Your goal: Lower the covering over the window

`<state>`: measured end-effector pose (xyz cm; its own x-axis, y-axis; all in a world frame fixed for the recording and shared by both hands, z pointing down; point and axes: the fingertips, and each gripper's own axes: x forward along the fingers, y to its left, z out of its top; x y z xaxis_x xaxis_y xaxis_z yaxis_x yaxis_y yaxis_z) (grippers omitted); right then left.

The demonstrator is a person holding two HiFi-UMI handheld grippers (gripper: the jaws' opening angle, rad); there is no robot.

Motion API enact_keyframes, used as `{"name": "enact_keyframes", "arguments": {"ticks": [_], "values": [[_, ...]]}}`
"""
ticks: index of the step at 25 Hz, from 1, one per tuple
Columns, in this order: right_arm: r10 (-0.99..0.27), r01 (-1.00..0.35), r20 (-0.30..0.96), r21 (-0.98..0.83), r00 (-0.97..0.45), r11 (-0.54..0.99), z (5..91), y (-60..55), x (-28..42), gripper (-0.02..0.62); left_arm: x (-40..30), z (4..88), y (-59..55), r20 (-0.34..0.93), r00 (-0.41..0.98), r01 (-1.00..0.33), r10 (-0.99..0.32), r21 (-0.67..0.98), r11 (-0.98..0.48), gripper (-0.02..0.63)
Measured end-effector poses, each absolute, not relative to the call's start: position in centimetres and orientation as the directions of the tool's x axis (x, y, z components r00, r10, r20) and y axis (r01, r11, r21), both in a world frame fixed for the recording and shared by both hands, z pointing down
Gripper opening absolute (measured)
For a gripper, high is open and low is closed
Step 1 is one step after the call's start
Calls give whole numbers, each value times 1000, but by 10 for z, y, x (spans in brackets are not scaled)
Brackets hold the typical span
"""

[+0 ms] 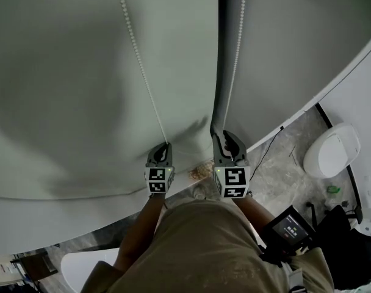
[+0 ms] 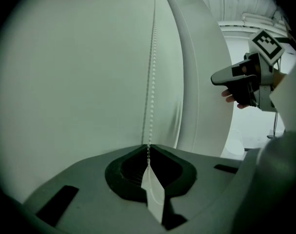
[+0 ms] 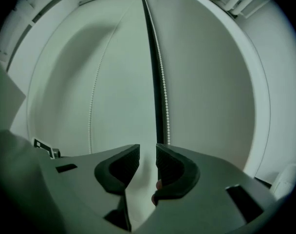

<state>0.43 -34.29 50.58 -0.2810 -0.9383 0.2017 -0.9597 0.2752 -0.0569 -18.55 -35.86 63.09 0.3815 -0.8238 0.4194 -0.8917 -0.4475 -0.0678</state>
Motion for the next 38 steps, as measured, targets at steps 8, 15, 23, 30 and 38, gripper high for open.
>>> {"name": "enact_keyframes", "arguments": {"ticks": [8, 15, 23, 30, 38], "values": [[-971, -987, 199, -113, -135, 114, 516, -372, -42, 90, -255, 623, -385, 428, 418, -863, -801, -89, -498, 25], [-965, -983, 245, -177, -98, 55, 518, -394, -27, 89, -243, 599, -399, 424, 432, -850, -796, -103, -516, 25], [-950, -964, 171, -105, -260, 245, 491, -405, -73, 25, -256, 575, -386, 418, 432, -853, -799, -100, -513, 25], [-929, -941, 180, -161, -325, 298, 500, -388, -83, 18, -259, 586, -374, 405, 439, -865, -802, -53, -500, 25], [-870, -884, 166, -146, -464, 444, 527, -341, -99, 17, -240, 607, -350, 349, 509, -852, -787, 71, -519, 37]]}}
